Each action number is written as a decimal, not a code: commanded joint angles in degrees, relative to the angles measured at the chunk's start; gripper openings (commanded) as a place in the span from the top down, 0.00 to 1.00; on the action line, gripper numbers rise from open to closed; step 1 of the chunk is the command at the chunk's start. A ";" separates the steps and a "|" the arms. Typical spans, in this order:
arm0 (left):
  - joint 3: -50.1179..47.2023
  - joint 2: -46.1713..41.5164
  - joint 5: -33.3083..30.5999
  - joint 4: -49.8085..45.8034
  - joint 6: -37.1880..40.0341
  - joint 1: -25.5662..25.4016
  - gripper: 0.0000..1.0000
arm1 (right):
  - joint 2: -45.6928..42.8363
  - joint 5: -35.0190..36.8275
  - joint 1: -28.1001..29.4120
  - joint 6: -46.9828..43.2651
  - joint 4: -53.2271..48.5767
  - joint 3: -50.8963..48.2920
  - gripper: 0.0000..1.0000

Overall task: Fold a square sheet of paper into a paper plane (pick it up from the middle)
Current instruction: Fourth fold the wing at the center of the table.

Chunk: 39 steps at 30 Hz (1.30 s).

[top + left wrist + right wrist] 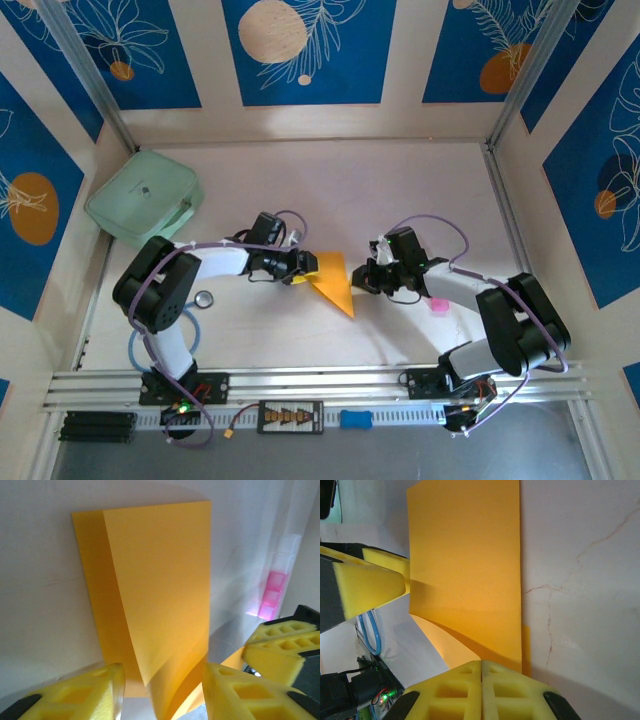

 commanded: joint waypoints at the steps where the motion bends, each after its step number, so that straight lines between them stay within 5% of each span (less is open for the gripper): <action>1: 1.18 1.56 2.89 2.48 -1.88 0.52 0.56 | -1.39 -1.71 -0.32 -0.84 0.53 -0.89 0.92; 19: 2.60 5.56 5.47 8.70 -6.09 0.78 0.62 | -1.44 -1.96 -0.85 -1.03 0.46 -1.38 0.92; 26: 3.40 5.30 2.93 6.51 -4.76 1.11 0.79 | -1.21 -1.87 -0.97 -1.28 0.19 -1.35 0.89; 30: 2.80 4.03 1.49 6.96 -5.04 1.11 0.90 | -2.30 -0.70 -0.98 -1.28 -0.55 -1.57 0.81; 39: 0.60 0.39 -4.39 6.33 -6.27 0.48 0.98 | -8.22 2.59 -0.42 -2.32 -3.40 -2.29 0.55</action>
